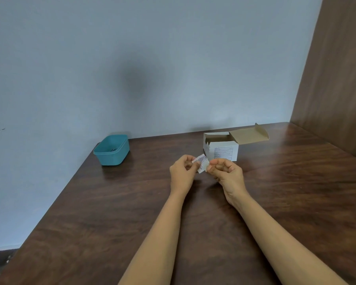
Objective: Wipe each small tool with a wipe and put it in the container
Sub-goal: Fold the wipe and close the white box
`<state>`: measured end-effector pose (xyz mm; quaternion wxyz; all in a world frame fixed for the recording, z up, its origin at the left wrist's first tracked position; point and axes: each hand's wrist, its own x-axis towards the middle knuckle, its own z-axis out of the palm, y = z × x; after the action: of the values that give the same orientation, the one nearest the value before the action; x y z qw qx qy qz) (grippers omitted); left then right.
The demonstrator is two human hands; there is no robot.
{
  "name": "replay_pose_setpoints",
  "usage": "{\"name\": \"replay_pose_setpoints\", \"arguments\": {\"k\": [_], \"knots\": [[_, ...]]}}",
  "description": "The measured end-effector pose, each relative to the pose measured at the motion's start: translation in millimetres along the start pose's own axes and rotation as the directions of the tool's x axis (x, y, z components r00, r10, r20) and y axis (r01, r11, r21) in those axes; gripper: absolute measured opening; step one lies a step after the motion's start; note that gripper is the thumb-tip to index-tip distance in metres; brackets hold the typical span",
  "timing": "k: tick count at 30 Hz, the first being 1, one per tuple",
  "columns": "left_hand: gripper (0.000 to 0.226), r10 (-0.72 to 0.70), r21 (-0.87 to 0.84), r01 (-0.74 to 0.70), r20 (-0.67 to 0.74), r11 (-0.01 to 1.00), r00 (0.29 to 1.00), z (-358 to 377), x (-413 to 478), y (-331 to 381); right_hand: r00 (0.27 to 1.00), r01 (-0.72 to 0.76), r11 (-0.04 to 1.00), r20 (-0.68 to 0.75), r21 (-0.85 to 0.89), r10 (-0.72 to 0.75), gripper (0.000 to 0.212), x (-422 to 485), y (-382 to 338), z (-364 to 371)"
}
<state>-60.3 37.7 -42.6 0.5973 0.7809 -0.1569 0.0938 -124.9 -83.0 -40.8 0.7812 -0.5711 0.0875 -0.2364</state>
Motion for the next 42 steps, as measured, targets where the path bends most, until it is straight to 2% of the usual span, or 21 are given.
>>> {"name": "replay_pose_setpoints", "arguments": {"k": [3,6,9,15,19,22,25,27,30,36,42], "knots": [[0.015,-0.099,-0.309,0.118,0.076,0.944,0.992,-2.8,-10.5,7.4,0.999,0.031,0.996,0.033,-0.087,-0.028,0.018,-2.4,-2.1,0.8],[0.020,-0.136,-0.404,0.201,0.182,0.892,0.974,-2.9,-18.8,11.8,0.998,0.057,0.990,0.035,-0.131,-0.052,0.015,-4.5,-4.3,1.5],[0.019,-0.140,-0.412,0.222,0.219,0.884,0.966,-2.8,-21.6,12.7,0.997,0.076,0.985,0.043,-0.158,-0.070,0.011,-5.6,-5.8,0.6],[0.020,-0.129,-0.380,0.230,0.272,0.896,0.954,-4.3,-20.7,13.9,0.981,0.195,0.889,0.079,-0.415,-0.179,0.010,-3.6,-4.5,-8.0],[0.021,-0.125,-0.377,0.233,0.288,0.896,0.949,-4.3,-21.0,12.2,0.969,0.245,0.856,0.099,-0.455,-0.225,0.012,-5.5,-7.8,-8.6],[0.018,-0.144,-0.383,0.247,0.277,0.890,0.950,-3.7,-21.3,12.9,0.965,0.243,0.830,0.038,-0.503,-0.260,0.020,-6.8,-6.3,-5.3],[0.014,-0.149,-0.418,0.251,0.263,0.873,0.953,-4.7,-22.5,15.1,0.972,0.190,0.861,-0.031,-0.472,-0.232,0.030,-8.2,-5.5,-3.3],[0.014,-0.149,-0.419,0.245,0.248,0.874,0.957,-4.5,-23.1,15.4,0.984,0.160,0.887,0.001,-0.433,-0.177,0.022,-9.1,-6.0,-2.3],[0.014,-0.156,-0.410,0.241,0.230,0.880,0.961,-3.4,-23.3,15.6,0.975,0.213,0.873,0.034,-0.439,-0.221,0.015,-11.3,-6.1,-0.9],[0.013,-0.223,-0.435,0.294,0.206,0.851,0.953,-2.6,-22.4,15.4,0.914,0.402,0.730,0.197,-0.553,-0.354,0.016,-14.6,-6.1,-0.1],[0.017,-0.248,-0.463,0.339,0.247,0.819,0.937,-6.3,-23.6,21.5,0.873,0.481,0.635,0.262,-0.604,-0.412,0.018,-13.1,-6.6,-1.0]]}}
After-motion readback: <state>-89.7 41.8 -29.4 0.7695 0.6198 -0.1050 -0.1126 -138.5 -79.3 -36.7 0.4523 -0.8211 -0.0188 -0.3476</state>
